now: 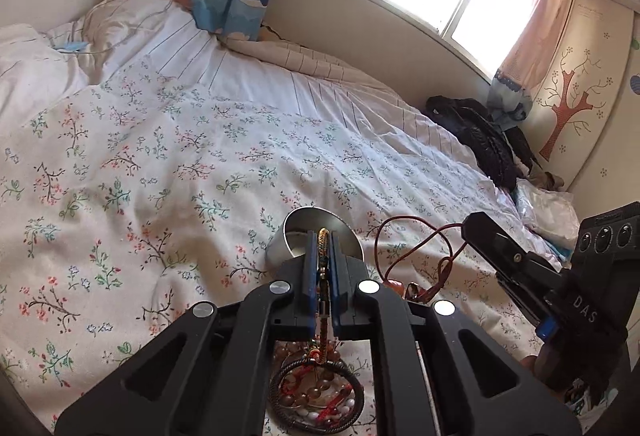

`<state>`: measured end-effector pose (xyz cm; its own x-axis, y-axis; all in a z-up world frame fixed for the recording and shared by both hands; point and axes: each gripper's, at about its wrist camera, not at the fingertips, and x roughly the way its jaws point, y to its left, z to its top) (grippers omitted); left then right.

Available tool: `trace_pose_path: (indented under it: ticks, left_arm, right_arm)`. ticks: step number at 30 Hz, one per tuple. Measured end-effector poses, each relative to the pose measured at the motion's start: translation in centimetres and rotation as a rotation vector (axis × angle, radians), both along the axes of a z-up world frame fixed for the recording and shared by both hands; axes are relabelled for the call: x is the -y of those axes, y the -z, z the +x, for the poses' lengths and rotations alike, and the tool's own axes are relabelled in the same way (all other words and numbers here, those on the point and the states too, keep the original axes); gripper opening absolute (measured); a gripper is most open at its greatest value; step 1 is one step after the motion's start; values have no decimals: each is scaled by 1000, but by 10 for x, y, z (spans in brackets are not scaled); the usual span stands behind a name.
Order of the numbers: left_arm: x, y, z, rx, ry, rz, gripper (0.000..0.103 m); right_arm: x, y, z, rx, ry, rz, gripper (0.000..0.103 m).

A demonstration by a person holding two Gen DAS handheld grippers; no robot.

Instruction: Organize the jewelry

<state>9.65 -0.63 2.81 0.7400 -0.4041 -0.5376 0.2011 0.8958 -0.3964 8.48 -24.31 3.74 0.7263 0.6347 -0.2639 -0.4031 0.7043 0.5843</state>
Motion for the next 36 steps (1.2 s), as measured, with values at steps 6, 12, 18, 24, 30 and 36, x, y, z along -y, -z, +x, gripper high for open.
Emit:
trace_pose_path:
  ticks: [6, 12, 18, 24, 30, 36]
  left_arm:
    - [15, -7, 25, 11, 23, -30, 5]
    - [36, 4, 57, -34, 51, -3, 5]
    - [33, 35, 68, -118, 0, 54, 15]
    - [13, 36, 61, -115, -63, 41, 26]
    - [12, 34, 45, -102, -71, 94, 35]
    - [12, 32, 30, -90, -79, 140, 41]
  right_arm:
    - [-6, 1, 30, -3, 26, 17, 3]
    - [-11, 24, 63, -93, 61, -15, 3]
    - [10, 37, 68, -139, 141, 16, 40]
    - [15, 37, 63, -146, 153, 12, 43]
    - [16, 33, 57, -136, 177, -26, 56]
    - [17, 34, 52, -143, 186, -37, 60]
